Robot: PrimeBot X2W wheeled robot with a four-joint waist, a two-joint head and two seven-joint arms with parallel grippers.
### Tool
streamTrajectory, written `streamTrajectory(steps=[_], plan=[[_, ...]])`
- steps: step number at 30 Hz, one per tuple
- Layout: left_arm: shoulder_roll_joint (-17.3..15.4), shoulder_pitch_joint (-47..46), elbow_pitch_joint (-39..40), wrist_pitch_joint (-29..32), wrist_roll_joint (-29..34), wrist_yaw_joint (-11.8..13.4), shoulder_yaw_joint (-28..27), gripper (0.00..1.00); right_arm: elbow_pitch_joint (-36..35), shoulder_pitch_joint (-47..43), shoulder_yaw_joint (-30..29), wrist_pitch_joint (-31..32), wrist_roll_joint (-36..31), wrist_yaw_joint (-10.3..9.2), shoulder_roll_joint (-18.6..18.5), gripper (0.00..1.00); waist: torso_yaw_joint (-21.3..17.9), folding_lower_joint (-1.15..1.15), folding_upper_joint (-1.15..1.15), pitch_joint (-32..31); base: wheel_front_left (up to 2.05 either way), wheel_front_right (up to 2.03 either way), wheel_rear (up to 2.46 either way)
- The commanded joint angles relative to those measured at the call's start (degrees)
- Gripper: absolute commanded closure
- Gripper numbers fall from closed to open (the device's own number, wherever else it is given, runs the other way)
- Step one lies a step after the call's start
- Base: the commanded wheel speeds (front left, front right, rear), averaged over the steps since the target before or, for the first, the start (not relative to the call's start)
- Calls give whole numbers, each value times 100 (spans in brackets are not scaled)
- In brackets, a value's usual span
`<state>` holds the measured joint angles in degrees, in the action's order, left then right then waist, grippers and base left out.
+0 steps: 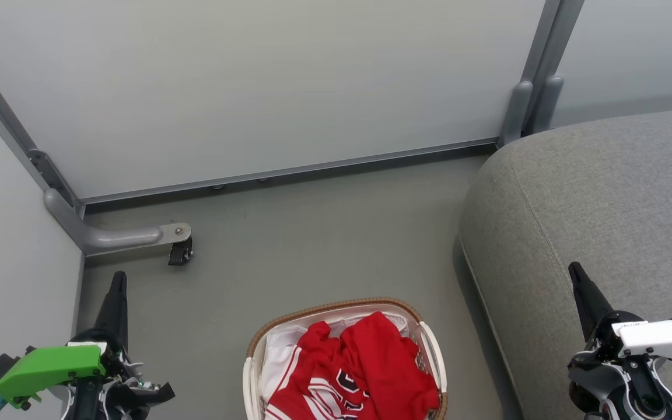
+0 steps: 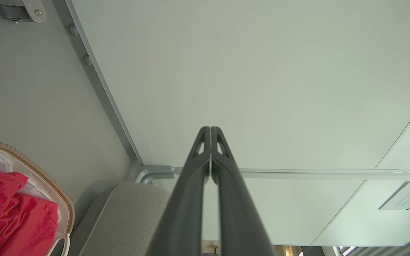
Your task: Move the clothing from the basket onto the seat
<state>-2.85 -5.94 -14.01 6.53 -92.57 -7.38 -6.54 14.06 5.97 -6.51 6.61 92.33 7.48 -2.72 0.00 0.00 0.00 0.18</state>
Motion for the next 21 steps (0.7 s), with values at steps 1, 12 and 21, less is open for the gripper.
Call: streamTrajectory(steps=[1,12,21], plan=[[-8,-62,7,15,31,-23,-3,100,-16,47,-8,2,18,2,-33,100,0,0,0,0,0,0,0],[-8,-62,7,15,31,-23,-3,100,-16,47,-8,2,18,2,-33,100,0,0,0,0,0,0,0],[-8,-62,7,15,31,-23,-3,100,-16,47,-8,2,18,2,-33,100,0,0,0,0,0,0,0]])
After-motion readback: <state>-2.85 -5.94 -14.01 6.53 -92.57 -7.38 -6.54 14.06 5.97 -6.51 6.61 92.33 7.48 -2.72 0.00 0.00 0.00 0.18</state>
